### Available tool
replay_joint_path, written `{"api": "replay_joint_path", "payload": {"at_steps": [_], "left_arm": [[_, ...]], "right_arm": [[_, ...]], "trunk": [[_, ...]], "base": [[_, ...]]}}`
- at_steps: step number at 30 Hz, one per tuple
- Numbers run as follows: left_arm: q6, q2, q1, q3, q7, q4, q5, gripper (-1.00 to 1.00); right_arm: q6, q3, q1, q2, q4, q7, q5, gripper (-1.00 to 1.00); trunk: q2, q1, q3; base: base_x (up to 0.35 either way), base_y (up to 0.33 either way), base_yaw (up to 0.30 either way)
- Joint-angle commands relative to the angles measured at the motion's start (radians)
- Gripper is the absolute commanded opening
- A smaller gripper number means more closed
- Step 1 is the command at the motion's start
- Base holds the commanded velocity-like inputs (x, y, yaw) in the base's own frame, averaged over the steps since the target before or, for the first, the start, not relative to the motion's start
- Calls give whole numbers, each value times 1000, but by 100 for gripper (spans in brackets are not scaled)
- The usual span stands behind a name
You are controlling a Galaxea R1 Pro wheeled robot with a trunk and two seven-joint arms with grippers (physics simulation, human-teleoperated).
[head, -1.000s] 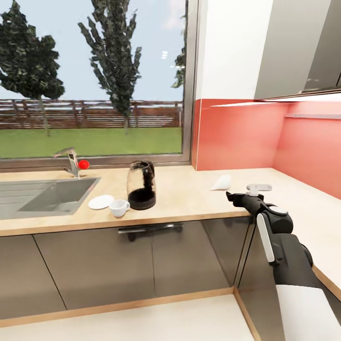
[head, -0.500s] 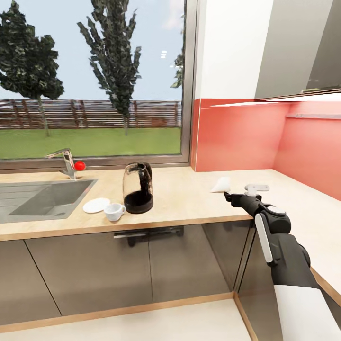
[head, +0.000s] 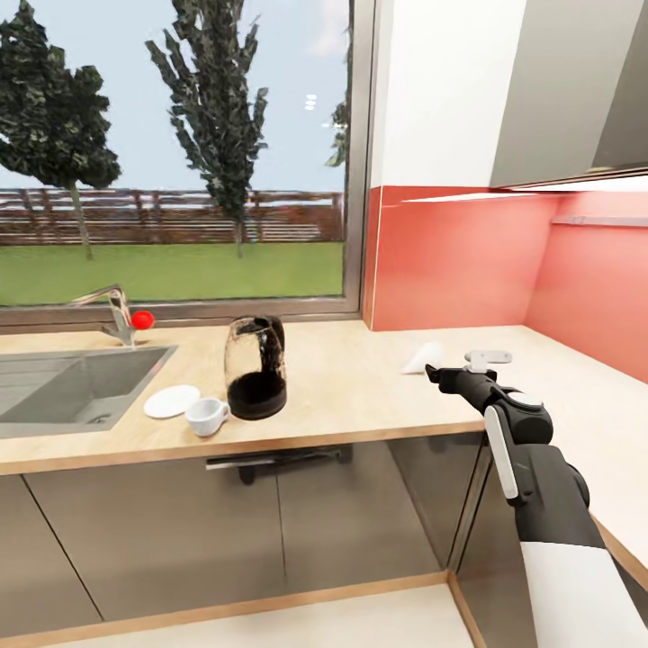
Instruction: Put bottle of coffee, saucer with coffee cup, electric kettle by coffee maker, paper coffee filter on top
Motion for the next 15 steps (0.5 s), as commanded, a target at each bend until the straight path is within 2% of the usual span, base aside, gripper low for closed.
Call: {"api": "replay_joint_path", "payload": {"at_steps": [1,9,15], "left_arm": [[-2,0,0,1,0,-1,-6,100],[-2,0,0,2,0,-1,-6,100],[-2,0,0,3,0,-1,-6,100]], "right_arm": [[5,-1,-1,0,-1,5,1,100],[5,-2,-1,0,-2,5,1,100],[5,-3,-1,0,-3,5,1,100]], "trunk": [[0,0,-1],[0,0,-1],[0,0,-1]], "base": [[95,-20,0],[39,-15,0],[156,-112,0]]}}
